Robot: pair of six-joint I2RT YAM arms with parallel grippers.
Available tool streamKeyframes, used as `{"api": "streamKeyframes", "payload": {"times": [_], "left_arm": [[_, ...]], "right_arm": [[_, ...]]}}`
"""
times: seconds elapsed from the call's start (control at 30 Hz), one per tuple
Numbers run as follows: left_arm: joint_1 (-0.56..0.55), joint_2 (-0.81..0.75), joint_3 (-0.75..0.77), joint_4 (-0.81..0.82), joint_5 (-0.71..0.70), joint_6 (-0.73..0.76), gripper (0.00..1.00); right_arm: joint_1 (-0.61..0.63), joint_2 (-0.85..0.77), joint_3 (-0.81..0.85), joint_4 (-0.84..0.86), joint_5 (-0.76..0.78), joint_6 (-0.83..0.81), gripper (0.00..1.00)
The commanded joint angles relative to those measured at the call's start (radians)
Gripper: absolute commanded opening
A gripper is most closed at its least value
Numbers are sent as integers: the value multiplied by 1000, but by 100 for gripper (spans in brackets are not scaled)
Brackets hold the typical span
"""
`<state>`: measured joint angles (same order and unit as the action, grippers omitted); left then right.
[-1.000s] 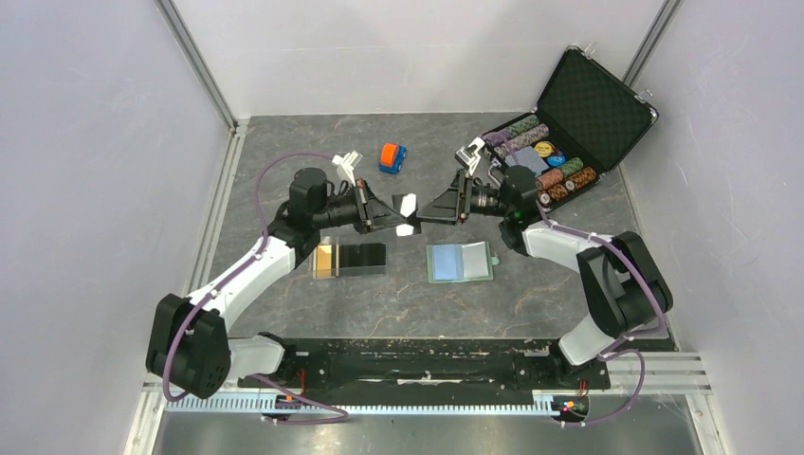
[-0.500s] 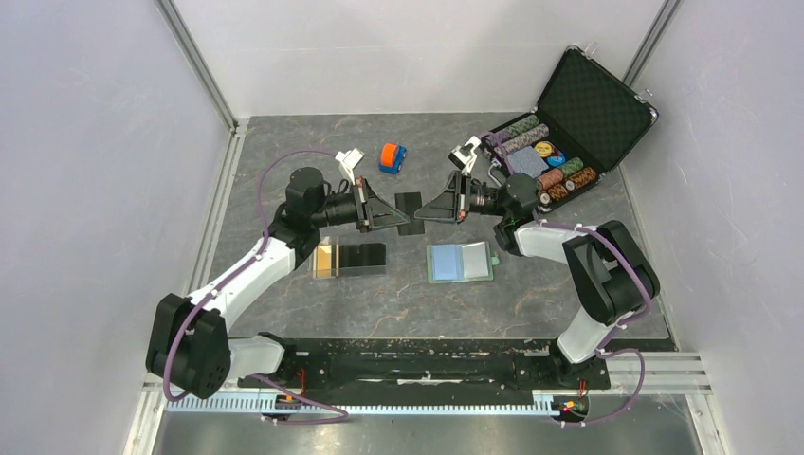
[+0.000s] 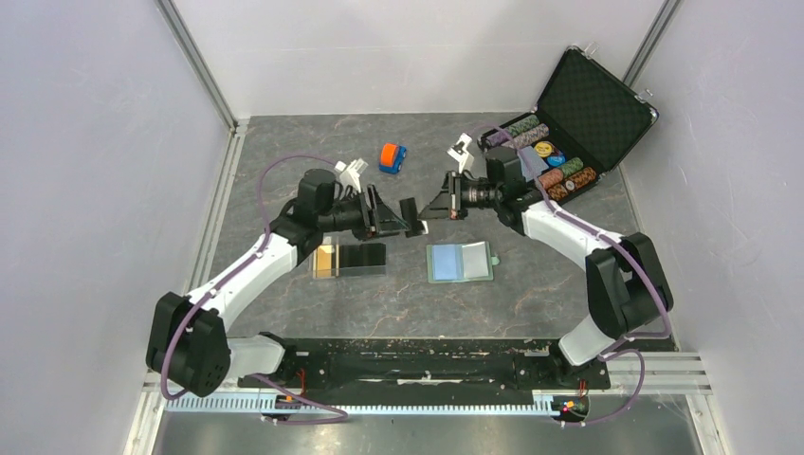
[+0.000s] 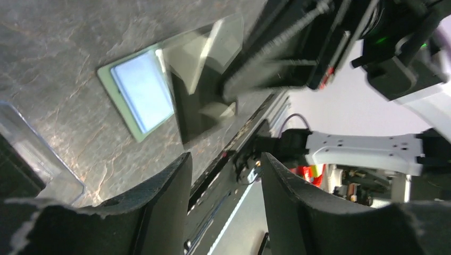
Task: Put the credit cards into the card holder
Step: Insert the credit card into the card holder.
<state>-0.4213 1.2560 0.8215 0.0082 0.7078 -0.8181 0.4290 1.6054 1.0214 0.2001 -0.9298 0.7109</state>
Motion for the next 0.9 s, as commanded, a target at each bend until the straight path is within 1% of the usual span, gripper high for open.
{"api": "streamKeyframes", "payload": {"times": [0.0, 0.07, 0.2, 0.3, 0.4, 0.6, 0.7, 0.87], "left_arm": [[-80, 53, 162, -335, -176, 255, 57], [-123, 103, 219, -423, -244, 300, 57], [-204, 221, 309, -520, -347, 353, 56], [-253, 335, 385, -574, -377, 386, 53], [-292, 441, 452, -617, -389, 410, 48], [-315, 579, 524, -634, -396, 421, 37], [-317, 615, 538, -636, -402, 421, 32], [-317, 653, 534, -652, -420, 422, 25]], "right_arm": [[-71, -32, -29, -402, 174, -306, 0], [-94, -43, -45, -480, 224, -368, 0], [-149, -73, -98, -552, 283, -453, 0], [-191, -87, -139, -559, 291, -480, 0], [-223, -86, -158, -566, 284, -496, 0], [-267, -82, -176, -576, 282, -513, 0], [-273, -69, -186, -559, 268, -513, 0], [-273, -67, -226, -486, 224, -467, 0]]}}
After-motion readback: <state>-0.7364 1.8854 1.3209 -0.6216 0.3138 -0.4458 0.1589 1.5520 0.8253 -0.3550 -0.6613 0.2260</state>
